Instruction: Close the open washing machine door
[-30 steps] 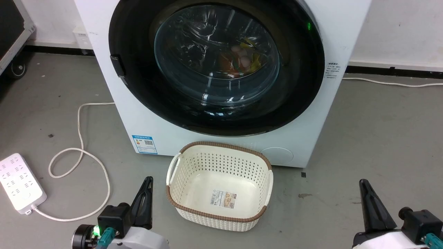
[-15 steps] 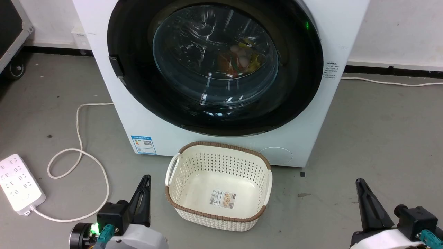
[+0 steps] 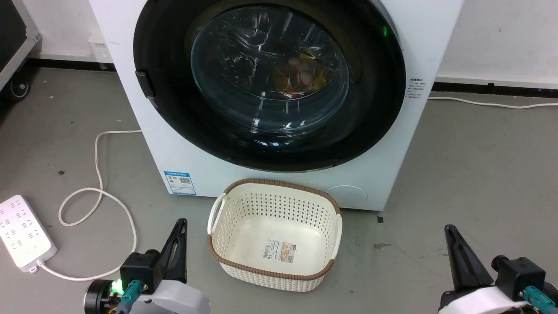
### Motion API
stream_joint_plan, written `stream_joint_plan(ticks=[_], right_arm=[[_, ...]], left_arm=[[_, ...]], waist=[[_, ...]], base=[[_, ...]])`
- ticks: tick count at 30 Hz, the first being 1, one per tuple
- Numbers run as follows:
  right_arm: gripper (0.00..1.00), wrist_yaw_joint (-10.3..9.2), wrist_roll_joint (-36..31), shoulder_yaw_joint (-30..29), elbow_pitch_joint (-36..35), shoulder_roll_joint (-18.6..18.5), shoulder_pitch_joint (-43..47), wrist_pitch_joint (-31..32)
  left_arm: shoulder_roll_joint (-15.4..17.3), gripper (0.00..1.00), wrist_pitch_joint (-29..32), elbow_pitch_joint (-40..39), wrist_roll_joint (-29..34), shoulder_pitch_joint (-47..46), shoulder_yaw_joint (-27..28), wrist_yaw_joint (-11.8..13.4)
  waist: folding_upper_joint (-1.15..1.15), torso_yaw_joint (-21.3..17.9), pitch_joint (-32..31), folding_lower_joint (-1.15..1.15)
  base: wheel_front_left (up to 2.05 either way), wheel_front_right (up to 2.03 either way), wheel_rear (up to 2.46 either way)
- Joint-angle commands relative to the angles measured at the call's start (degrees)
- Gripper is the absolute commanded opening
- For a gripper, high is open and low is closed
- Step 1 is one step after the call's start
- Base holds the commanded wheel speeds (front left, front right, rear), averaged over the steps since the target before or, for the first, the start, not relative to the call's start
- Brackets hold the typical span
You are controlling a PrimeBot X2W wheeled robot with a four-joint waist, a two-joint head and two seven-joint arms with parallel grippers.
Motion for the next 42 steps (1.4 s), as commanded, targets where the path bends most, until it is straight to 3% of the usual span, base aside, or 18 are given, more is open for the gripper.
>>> stream_joint_plan(ticks=[1,42], right_arm=[[0.00,-0.02,-0.6,0.1,-0.5,0.2,-1.0,0.3],[0.00,-0.03,-4.2,1.2,-2.1,0.3,-2.1,5.4]], left_arm=[[0.0,0.00,0.3,-0.4,0.5,0.4,0.2,0.4],[0.0,0.00,5.3,-4.0,2.8,0.7,1.6,2.0]], waist=[[0.00,0.0,0.0,0.00],[0.00,-0.6,0.0,0.00]], base=[[0.00,0.00,0.00],[0.00,0.00,0.00]])
